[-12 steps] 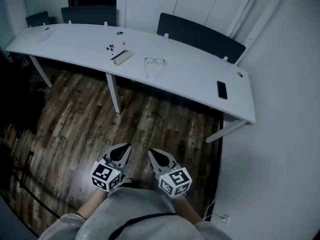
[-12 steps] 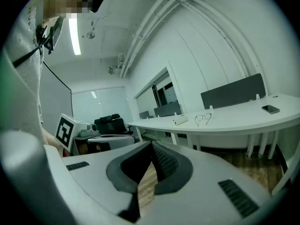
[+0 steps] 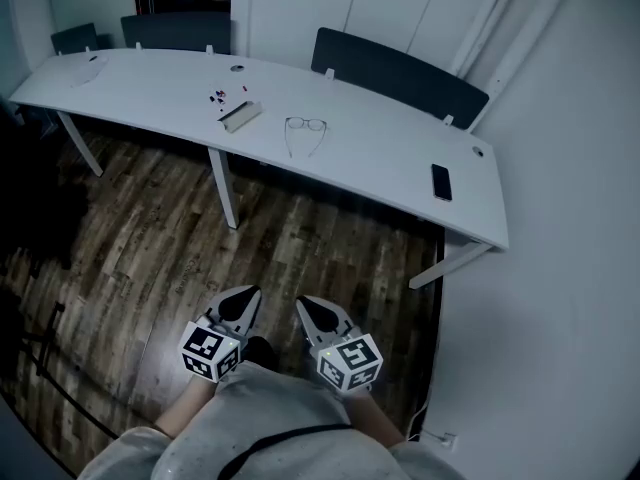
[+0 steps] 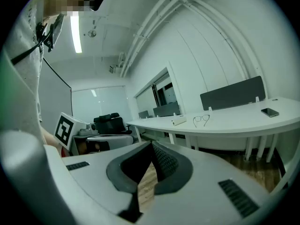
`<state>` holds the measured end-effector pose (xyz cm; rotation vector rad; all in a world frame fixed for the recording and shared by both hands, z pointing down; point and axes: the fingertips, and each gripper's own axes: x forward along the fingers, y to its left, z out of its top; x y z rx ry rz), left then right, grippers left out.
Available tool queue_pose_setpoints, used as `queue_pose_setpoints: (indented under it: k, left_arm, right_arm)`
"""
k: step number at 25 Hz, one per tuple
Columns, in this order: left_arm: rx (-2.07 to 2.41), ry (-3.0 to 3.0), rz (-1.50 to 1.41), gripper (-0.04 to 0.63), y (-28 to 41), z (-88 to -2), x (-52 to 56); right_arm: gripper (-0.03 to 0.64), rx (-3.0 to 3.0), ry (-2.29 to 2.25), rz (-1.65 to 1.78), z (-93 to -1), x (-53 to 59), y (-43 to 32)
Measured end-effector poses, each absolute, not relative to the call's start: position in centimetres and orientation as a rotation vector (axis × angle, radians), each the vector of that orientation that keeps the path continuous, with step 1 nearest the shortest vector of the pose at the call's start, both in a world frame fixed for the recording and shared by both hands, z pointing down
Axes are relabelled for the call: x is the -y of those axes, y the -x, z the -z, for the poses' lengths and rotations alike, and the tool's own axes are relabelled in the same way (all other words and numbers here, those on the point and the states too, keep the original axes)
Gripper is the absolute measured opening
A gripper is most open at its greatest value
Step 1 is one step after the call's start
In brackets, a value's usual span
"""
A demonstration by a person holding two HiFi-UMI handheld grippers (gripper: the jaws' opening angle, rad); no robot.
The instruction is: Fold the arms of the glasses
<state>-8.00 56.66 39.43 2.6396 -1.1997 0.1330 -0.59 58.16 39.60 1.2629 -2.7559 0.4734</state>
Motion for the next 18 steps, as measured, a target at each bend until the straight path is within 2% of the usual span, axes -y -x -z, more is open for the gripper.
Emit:
queue_pose_setpoints:
  k: [9,18]
  left_arm:
    - [1.197,-2.619,-0.14,0.015,7.3,-41.2,-53.0]
    - [1.155,-2.645,-0.134,0.015,6.6,-41.5,-42.7]
  right_arm:
    - [0.018,2.754,-1.276,-0.497,-41.0,-54.6,-0.3]
    - [0.018,2.728,-1.289,-0.525,-41.9,-44.3,-0.6]
